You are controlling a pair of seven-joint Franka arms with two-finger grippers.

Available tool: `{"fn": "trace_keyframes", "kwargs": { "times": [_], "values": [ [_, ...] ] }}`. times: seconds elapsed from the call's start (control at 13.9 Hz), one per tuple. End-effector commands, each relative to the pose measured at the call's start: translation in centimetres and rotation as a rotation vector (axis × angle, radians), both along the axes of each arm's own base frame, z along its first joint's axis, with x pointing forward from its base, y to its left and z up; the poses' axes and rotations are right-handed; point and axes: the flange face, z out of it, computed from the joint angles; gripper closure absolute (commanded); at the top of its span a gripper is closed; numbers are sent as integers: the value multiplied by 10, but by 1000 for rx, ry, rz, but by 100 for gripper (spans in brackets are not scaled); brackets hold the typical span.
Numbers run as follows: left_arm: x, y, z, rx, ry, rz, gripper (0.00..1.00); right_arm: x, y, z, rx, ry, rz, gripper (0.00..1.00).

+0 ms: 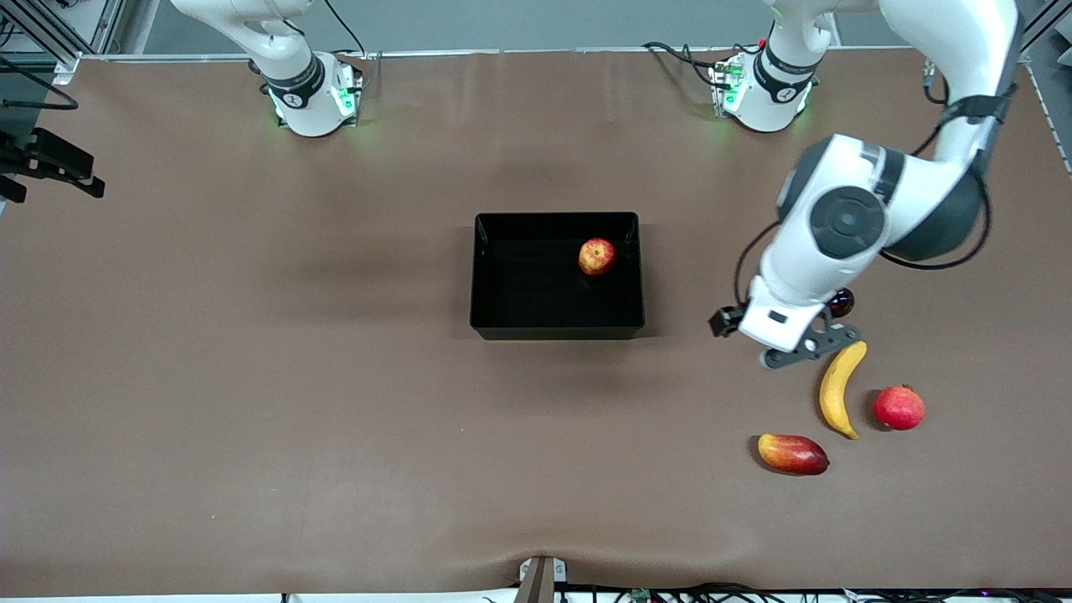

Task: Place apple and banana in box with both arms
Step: 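Move the left gripper back over the yellow banana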

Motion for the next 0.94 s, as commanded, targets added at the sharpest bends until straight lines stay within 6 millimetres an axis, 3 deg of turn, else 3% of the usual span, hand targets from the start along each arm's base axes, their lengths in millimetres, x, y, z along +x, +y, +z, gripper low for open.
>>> {"fn": "trace_keyframes", "kwargs": {
  "times": [0.0, 0.36, 0.43, 0.86],
  "values": [
    [10, 37, -20, -20, 55, -105, 0, -7, -4, 7, 6, -16, 0, 0],
    [41, 140, -80, -39, 75, -328, 0, -6, -5, 8, 9, -21, -3, 0],
    [43, 153, -94, -28, 71, -361, 0, -7, -9, 8, 18, -20, -11, 0],
    [55, 192, -169, -6, 18, -476, 0, -6, -9, 7, 18, -20, -16, 0]
  ]
}}
